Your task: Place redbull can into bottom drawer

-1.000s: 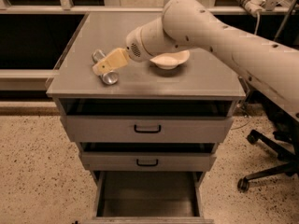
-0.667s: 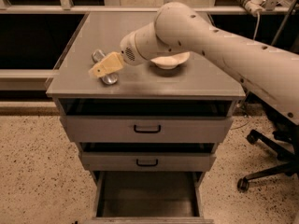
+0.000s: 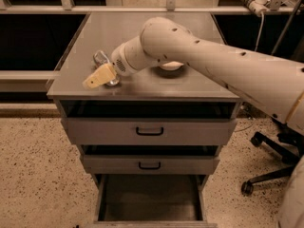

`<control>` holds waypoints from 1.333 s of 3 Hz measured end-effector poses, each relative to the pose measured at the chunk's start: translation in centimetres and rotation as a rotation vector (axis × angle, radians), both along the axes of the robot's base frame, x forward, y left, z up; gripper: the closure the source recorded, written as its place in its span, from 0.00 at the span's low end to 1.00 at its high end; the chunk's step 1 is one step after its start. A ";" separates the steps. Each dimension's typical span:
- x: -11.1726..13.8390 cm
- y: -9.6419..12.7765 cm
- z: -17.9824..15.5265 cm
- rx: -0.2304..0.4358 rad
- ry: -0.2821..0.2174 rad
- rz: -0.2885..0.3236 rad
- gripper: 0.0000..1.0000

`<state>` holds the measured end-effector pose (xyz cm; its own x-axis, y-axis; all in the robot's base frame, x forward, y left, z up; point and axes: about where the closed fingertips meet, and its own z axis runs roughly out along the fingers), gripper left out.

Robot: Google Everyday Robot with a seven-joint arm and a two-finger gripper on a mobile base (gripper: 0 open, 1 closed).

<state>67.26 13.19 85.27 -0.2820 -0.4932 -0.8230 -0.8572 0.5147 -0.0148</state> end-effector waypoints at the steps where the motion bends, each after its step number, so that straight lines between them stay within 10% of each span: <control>1: 0.4 0.7 -1.7 -0.032 -0.001 -0.015 0.00; 4: 0.4 0.8 -1.8 -0.034 -0.001 -0.016 0.65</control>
Offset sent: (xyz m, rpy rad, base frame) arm 0.0036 0.0064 -0.0142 -0.0271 -0.0012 -0.0130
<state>67.71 14.01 83.51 -0.2888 -0.5163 -0.8062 -0.8490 0.5273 -0.0335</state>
